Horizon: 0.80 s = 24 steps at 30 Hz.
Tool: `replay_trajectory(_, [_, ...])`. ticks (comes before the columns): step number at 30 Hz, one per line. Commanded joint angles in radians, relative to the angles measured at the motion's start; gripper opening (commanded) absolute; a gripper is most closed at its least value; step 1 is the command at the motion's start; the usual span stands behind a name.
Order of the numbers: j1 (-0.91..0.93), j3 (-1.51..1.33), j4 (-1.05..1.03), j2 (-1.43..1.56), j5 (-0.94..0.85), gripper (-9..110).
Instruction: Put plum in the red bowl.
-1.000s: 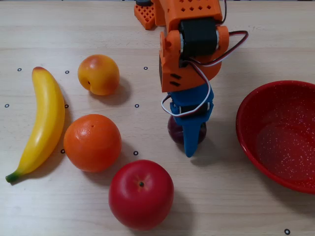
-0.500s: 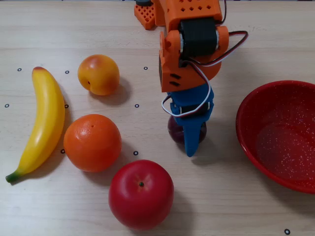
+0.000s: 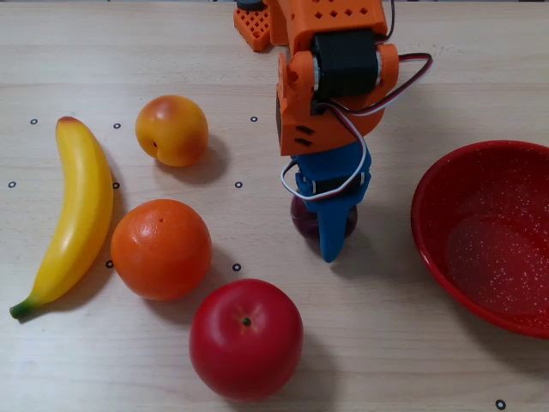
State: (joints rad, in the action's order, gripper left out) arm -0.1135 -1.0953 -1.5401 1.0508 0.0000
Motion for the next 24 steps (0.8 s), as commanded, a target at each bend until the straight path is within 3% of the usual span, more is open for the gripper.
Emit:
replay_trajectory(1, [0.005,0.057,-0.037,0.265,0.0,0])
replay_trajectory(24, [-0.014,0.02,-0.078,0.515,0.011,0])
